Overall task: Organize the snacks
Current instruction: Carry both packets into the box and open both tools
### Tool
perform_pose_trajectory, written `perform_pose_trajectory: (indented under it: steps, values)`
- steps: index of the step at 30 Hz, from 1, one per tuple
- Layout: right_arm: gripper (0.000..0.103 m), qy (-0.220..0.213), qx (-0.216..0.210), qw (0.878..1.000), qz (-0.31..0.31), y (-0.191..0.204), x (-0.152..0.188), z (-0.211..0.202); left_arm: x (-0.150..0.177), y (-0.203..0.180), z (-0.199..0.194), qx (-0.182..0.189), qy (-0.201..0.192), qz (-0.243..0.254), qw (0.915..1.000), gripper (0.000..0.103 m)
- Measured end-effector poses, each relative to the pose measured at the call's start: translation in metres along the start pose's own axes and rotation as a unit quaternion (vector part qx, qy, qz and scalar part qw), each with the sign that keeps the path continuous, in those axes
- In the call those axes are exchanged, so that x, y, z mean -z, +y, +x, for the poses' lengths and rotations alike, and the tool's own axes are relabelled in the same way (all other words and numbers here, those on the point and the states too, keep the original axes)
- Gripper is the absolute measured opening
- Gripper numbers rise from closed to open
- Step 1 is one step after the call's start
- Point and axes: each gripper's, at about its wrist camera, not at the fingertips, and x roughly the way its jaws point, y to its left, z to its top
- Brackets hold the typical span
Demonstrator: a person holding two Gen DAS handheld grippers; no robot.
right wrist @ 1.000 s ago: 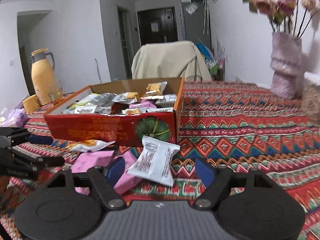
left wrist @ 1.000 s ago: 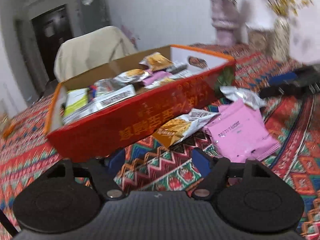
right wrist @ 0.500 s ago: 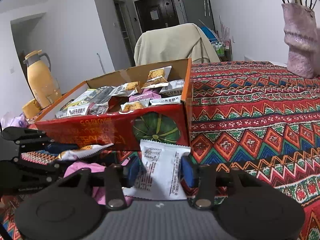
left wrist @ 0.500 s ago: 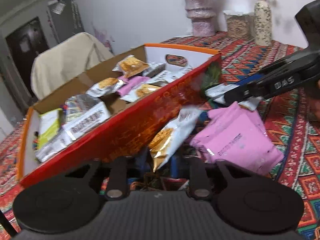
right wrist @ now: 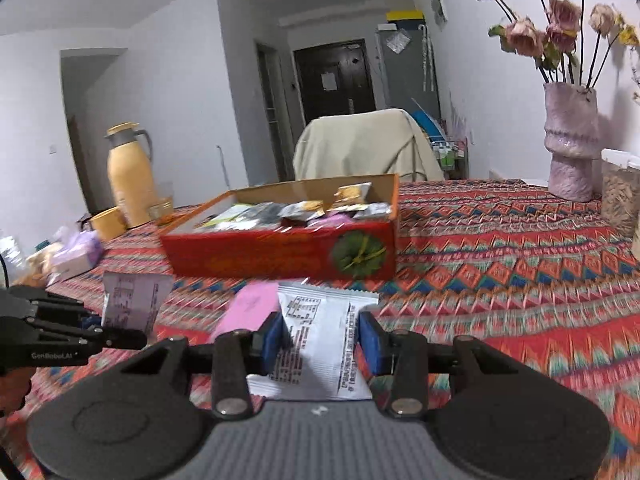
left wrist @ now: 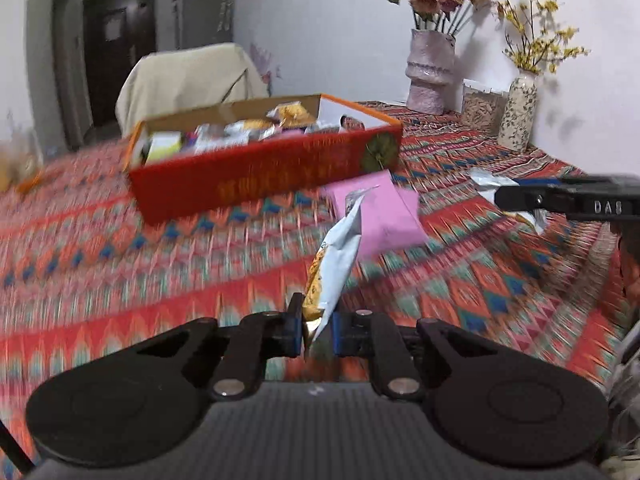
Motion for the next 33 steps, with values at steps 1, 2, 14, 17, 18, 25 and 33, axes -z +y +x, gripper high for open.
perform_pose_trajectory:
  steps: [1,2,14,17,18,25,33]
  values:
    - [0.040,0.000,-0.001,1.000,0.000,0.006,0.007,-0.011,0.009,0.000,-0.009,-0.002,0.003,-0.013,0.9999,0.013]
    - [0.040,0.003,-0.001,1.000,-0.003,0.011,0.014,-0.019,0.017,0.000,-0.019,-0.006,0.006,-0.024,0.9997,0.013]
    - [0.040,0.014,0.004,1.000,-0.019,0.044,0.056,-0.070,0.042,-0.010,-0.076,-0.030,-0.020,-0.063,0.9974,0.014]
    - [0.040,0.007,0.001,1.000,-0.014,0.045,0.056,-0.075,0.040,-0.014,-0.079,-0.027,-0.026,-0.057,0.9977,0.014]
    - [0.040,0.006,0.001,1.000,-0.012,0.044,0.056,-0.076,0.037,-0.015,-0.078,-0.026,-0.026,-0.054,0.9979,0.014]
    - [0.040,-0.016,-0.017,1.000,-0.020,0.039,0.028,-0.064,-0.022,-0.020,-0.063,-0.009,-0.050,-0.032,0.9982,0.014]
    - [0.040,-0.062,-0.041,0.997,-0.015,0.014,-0.070,-0.002,-0.154,0.011,0.017,-0.019,-0.055,-0.039,0.9976,0.014]
